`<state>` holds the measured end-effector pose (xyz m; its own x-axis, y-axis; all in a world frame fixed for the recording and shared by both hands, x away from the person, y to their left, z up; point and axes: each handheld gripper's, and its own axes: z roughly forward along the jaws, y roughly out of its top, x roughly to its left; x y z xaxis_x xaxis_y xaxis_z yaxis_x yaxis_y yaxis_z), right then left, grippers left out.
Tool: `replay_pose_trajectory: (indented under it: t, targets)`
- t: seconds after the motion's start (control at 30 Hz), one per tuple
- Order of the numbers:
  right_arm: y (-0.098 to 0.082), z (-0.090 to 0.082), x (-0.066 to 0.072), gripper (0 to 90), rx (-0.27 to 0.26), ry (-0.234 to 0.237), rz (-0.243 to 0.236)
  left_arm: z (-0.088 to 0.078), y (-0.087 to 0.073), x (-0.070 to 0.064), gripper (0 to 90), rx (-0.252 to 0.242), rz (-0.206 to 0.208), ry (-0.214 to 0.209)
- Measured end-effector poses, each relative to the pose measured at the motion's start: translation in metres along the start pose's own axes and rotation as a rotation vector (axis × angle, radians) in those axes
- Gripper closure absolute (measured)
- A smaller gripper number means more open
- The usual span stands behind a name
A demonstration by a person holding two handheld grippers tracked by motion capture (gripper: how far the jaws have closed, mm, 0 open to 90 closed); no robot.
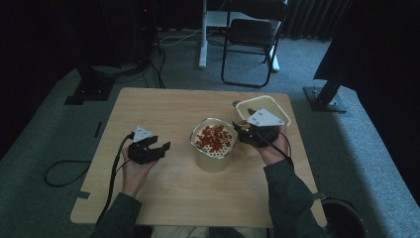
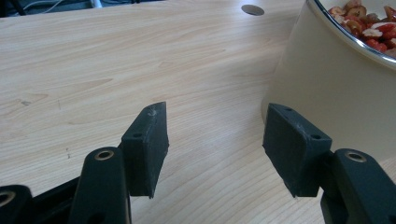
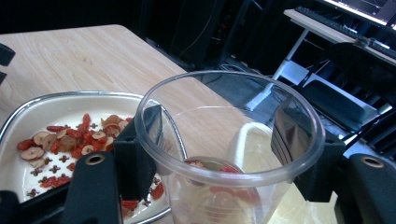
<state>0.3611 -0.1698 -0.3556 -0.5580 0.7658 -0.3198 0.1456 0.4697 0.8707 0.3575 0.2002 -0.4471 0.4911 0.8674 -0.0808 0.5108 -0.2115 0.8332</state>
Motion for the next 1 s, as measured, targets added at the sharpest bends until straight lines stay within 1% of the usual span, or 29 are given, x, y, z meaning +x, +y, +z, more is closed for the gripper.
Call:
replay_pose_trajectory:
  t: [0.13,0.2,0.27,0.43,0.53,0.63,0.77,0.87,0.93,1.0]
  targets:
    - [0.004,-0.001,0.001,34.0,0.009,-0.001,-0.034,0.0,0.0,0.001,40.8,-0.002,-0.005,0.0]
    - [0.007,0.0,0.003,34.1,0.025,-0.01,-0.065,0.0,0.0,0.001,40.8,-0.003,-0.006,-0.001]
    - [0.011,0.001,0.004,34.1,0.044,-0.02,-0.106,0.0,0.0,0.0,40.9,-0.003,-0.006,-0.003]
    - [0.02,0.005,0.004,34.1,0.08,-0.026,-0.171,0.0,0.0,0.0,40.9,-0.005,-0.004,-0.007]
    - [0.024,0.008,0.005,34.1,0.107,-0.038,-0.222,0.0,0.0,-0.001,40.8,-0.008,-0.007,-0.009]
    - [0.026,0.012,0.007,34.2,0.126,-0.051,-0.269,0.0,0.0,0.0,40.9,-0.009,-0.009,-0.008]
    - [0.025,0.018,0.009,34.2,0.158,-0.057,-0.336,0.0,0.0,0.001,40.9,-0.009,-0.009,-0.008]
    - [0.025,0.022,0.011,34.3,0.178,-0.052,-0.37,-0.001,-0.001,0.001,40.9,-0.008,-0.009,-0.007]
    - [0.024,0.024,0.013,34.3,0.191,-0.063,-0.411,-0.001,-0.001,0.001,40.9,-0.008,-0.009,-0.005]
    - [0.024,0.025,0.016,34.3,0.205,-0.063,-0.449,-0.001,-0.001,0.001,40.9,-0.008,-0.01,-0.006]
